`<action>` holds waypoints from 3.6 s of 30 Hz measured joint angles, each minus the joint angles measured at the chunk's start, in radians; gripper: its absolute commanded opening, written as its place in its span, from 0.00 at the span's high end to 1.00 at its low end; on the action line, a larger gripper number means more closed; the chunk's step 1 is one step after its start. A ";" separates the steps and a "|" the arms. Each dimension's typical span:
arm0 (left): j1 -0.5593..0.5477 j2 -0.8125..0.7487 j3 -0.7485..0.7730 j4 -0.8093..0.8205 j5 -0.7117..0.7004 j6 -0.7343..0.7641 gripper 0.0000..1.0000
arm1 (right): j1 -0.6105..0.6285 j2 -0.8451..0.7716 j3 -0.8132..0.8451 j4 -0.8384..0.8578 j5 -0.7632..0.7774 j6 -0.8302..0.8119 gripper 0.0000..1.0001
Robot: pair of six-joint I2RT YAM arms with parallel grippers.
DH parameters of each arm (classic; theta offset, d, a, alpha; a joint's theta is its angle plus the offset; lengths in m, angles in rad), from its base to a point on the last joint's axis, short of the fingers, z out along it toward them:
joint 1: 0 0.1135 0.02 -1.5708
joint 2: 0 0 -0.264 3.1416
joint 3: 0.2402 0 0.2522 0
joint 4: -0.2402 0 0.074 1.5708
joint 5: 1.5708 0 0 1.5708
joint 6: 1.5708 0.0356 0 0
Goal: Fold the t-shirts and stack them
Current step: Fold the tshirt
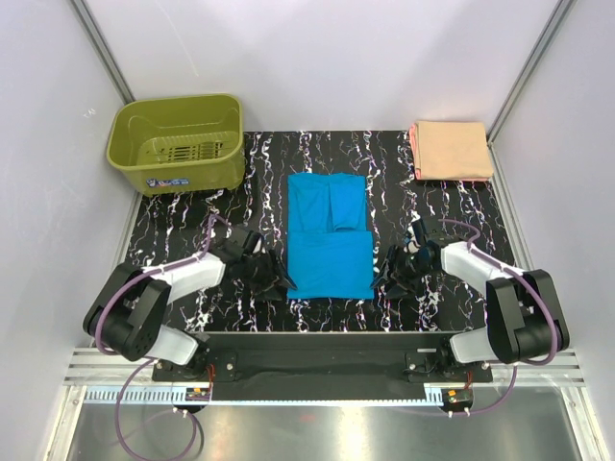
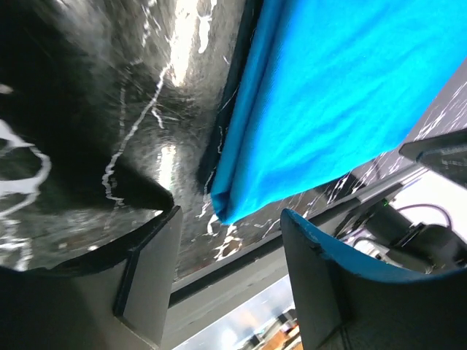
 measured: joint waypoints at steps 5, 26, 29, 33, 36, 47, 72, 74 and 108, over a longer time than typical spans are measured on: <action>-0.031 -0.008 -0.052 0.061 -0.008 -0.136 0.42 | 0.000 -0.024 -0.001 0.020 0.001 0.001 0.39; -0.036 0.058 -0.052 0.107 -0.037 -0.310 0.79 | 0.000 0.066 -0.023 0.078 -0.043 0.045 0.37; -0.036 0.061 -0.051 0.106 -0.039 -0.306 0.83 | -0.001 0.100 -0.023 0.110 -0.082 0.064 0.42; -0.036 0.061 -0.051 0.106 -0.039 -0.298 0.85 | -0.002 0.119 -0.034 0.143 -0.110 0.088 0.46; -0.036 0.061 -0.051 0.106 -0.039 -0.294 0.85 | -0.003 0.119 -0.042 0.156 -0.116 0.103 0.46; -0.036 0.074 -0.046 0.114 -0.030 -0.288 0.86 | -0.005 0.177 -0.051 0.204 -0.173 0.141 0.59; -0.304 -0.151 -0.053 -0.127 -0.223 -0.202 1.00 | 0.226 -0.183 -0.137 0.030 0.043 0.129 1.00; -0.356 -0.189 -0.063 -0.154 -0.242 -0.213 1.00 | 0.266 -0.252 -0.162 0.000 0.050 0.169 1.00; -0.274 -0.260 0.382 -0.577 -0.348 -0.058 1.00 | 0.213 -0.216 0.364 -0.426 0.116 0.144 1.00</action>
